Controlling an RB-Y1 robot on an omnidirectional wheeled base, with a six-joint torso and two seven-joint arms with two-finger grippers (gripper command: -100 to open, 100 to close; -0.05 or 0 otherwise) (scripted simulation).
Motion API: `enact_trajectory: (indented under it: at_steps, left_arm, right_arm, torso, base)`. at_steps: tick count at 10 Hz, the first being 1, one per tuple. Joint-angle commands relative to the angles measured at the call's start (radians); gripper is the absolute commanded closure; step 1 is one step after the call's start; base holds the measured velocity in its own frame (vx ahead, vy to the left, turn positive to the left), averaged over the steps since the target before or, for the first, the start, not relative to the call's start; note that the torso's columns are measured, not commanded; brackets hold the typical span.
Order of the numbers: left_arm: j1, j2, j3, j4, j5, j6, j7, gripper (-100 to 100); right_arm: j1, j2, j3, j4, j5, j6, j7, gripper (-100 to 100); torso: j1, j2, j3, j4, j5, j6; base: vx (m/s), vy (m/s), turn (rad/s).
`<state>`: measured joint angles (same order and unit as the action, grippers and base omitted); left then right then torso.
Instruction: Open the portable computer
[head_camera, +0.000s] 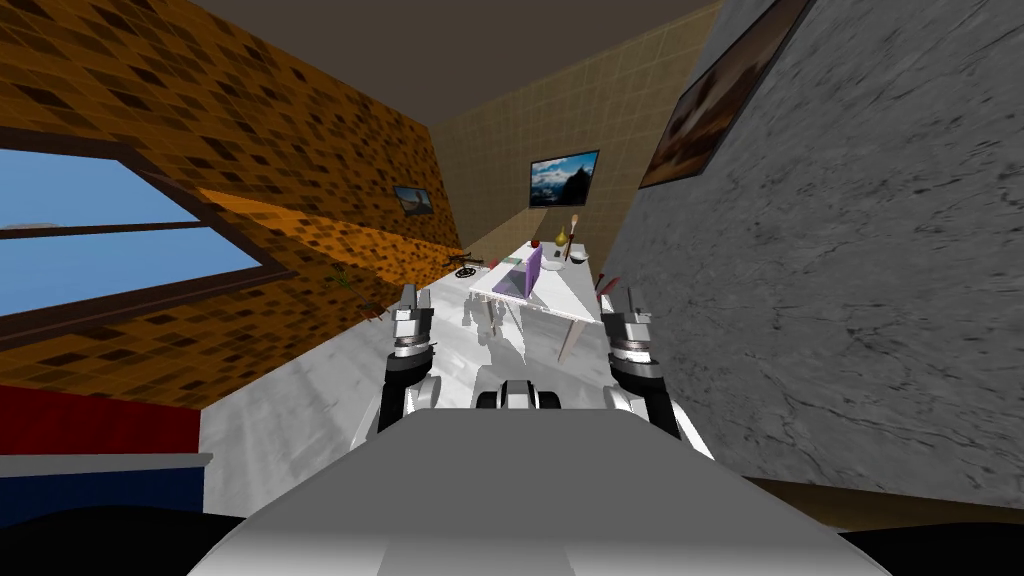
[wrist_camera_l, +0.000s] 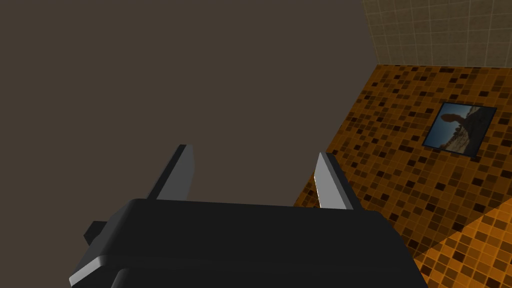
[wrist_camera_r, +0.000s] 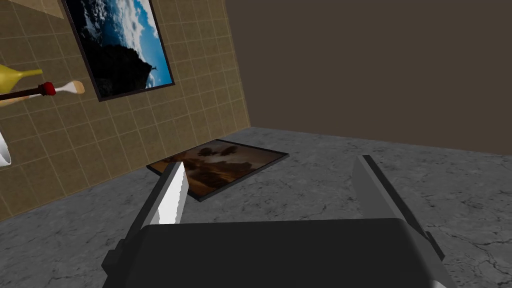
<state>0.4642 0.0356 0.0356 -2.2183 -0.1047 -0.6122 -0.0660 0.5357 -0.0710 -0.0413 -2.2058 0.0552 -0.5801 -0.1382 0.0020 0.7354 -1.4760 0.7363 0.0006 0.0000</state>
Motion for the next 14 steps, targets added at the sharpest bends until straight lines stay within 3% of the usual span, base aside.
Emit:
enact_trajectory:
  at_steps: [1, 6, 14]
  left_arm:
    - [0.0, 0.0, 0.0, 0.0, 0.0, 0.0, 0.0, 0]
    - [0.0, 0.0, 0.0, 0.0, 0.0, 0.0, 0.0, 0]
    - [0.0, 0.0, 0.0, 0.0, 0.0, 0.0, 0.0, 0]
  right_arm:
    - [-0.005, -0.058, -0.016, 0.012, 0.029, 0.019, 0.026, -100]
    - [-0.015, -0.146, -0.06, 0.044, 0.11, 0.065, 0.097, -100]
    - [-0.034, -0.238, -0.152, 0.108, 0.279, 0.16, 0.244, -100]
  torso:
    - [0.0, 0.001, -0.001, 0.001, 0.0, 0.0]
    - [-0.002, 0.002, 0.0, 0.002, -0.001, 0.0]
    - [0.0, 0.003, 0.0, 0.002, 0.0, 0.0]
  base:
    - [0.066, 0.092, -0.032]
    - [0.089, 0.116, -0.049]
    - [0.112, 0.159, -0.063]
